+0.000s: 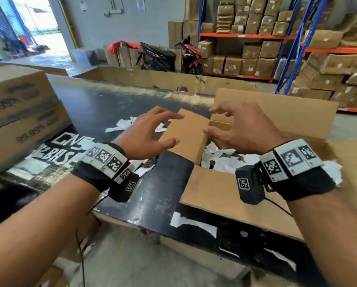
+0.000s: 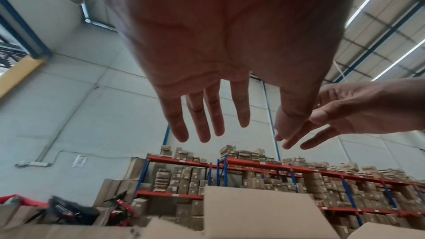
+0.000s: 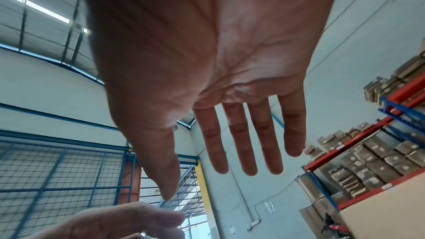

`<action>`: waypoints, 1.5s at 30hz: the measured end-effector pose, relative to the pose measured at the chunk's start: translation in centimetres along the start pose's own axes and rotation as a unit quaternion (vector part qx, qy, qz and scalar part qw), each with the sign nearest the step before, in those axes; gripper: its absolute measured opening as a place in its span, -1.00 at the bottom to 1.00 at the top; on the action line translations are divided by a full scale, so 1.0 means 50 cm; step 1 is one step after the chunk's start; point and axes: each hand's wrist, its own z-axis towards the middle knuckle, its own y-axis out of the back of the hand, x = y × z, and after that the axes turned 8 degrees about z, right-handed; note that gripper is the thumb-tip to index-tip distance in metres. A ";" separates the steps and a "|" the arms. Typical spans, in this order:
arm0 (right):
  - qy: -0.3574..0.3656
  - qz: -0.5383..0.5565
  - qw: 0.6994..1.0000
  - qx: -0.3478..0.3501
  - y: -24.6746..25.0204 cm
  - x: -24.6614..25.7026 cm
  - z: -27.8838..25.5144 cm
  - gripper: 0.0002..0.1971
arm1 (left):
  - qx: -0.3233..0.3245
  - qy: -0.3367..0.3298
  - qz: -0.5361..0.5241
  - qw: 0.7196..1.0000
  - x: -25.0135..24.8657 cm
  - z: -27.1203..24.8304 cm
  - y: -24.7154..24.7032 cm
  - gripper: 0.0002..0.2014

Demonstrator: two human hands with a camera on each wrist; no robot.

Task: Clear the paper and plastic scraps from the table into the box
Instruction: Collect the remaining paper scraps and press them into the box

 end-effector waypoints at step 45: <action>-0.274 0.093 0.956 0.043 -0.921 0.095 0.592 -0.32 | 0.217 0.225 0.001 0.950 0.982 0.201 -0.325 -0.26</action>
